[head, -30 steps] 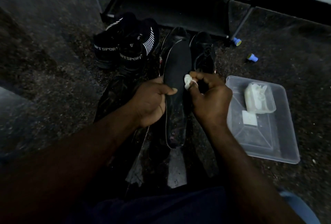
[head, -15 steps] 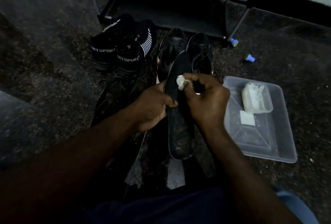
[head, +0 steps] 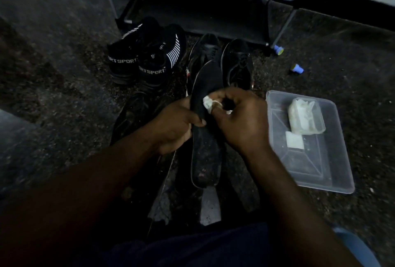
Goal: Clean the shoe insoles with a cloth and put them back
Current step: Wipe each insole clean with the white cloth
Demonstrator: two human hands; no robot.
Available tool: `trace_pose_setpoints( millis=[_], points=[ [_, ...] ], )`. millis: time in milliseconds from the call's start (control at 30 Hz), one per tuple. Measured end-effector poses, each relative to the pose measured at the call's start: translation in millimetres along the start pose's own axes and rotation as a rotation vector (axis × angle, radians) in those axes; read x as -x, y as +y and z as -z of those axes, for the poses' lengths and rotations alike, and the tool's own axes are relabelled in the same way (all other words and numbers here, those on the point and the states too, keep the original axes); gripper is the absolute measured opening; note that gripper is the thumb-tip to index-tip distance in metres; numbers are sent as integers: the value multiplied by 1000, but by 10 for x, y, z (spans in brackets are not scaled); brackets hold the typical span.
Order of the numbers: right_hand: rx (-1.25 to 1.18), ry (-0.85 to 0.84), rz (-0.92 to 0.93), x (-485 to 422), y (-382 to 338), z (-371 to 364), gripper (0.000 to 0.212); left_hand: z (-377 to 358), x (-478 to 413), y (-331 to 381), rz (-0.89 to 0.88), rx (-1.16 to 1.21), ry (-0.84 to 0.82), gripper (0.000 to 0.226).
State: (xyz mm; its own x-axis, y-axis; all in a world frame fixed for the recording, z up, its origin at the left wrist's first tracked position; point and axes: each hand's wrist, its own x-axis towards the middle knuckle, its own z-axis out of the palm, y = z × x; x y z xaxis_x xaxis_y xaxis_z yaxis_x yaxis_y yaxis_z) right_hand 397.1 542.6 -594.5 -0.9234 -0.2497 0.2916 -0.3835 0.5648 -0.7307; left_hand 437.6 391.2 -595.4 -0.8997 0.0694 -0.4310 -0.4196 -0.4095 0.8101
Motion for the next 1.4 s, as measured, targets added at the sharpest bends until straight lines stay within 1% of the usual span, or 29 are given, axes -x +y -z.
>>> trace_pose_setpoints(
  millis=[100,133,167,200,267,367,433,500,600,667,733,800,900,967,1000,1033,1133,1200,1267,1333,1400],
  points=[
    [51,7,-169,-47,141,108,13,32,-44,48,-24,103,58,67],
    [26,-1,-231,-50,176,145,14,35,-66,60,-34,135,81,68],
    [-71,-14,-296,-56,189,171,11,42,-83,76,-43,150,103,68],
    [-222,-26,-367,-61,172,183,7,55,-98,86,-47,156,125,67],
    [-470,5,-474,-88,126,189,5,84,-110,98,-53,167,156,65],
    [-575,83,-550,-115,131,173,11,104,-93,108,-63,196,168,58],
    [-636,69,-575,-92,112,151,14,98,-89,111,-74,195,164,52],
    [-692,40,-588,-68,91,120,22,95,-93,118,-85,186,177,47],
    [-705,19,-610,-69,132,60,25,116,-109,109,-87,167,203,42],
    [-741,-18,-635,-78,147,31,18,142,-122,102,-88,148,226,37],
    [-797,-101,-651,-63,137,17,13,162,-136,107,-94,120,242,32],
    [-842,-200,-659,-35,116,-1,2,151,-120,129,-97,104,230,31],
    [-670,-277,-572,-9,136,-47,15,126,-85,156,-84,131,198,35],
    [-630,-259,-537,-7,130,-65,24,123,-72,164,-59,147,155,37],
    [-651,-237,-551,-12,117,-65,29,118,-62,167,-36,155,116,38],
    [-709,-212,-574,-17,103,-57,31,108,-47,176,-2,154,67,39],
    [-900,-170,-668,-31,64,-20,26,69,3,178,87,111,-49,44],
    [-931,-171,-708,-30,56,-6,18,57,13,164,111,97,-65,48],
    [-948,-185,-721,-26,30,0,11,70,6,150,127,85,-44,52],
    [-961,-190,-704,-24,28,-5,9,93,-13,143,122,84,-27,55],
    [-961,-165,-680,-36,61,1,12,103,-30,144,111,127,-26,57]
  ],
)
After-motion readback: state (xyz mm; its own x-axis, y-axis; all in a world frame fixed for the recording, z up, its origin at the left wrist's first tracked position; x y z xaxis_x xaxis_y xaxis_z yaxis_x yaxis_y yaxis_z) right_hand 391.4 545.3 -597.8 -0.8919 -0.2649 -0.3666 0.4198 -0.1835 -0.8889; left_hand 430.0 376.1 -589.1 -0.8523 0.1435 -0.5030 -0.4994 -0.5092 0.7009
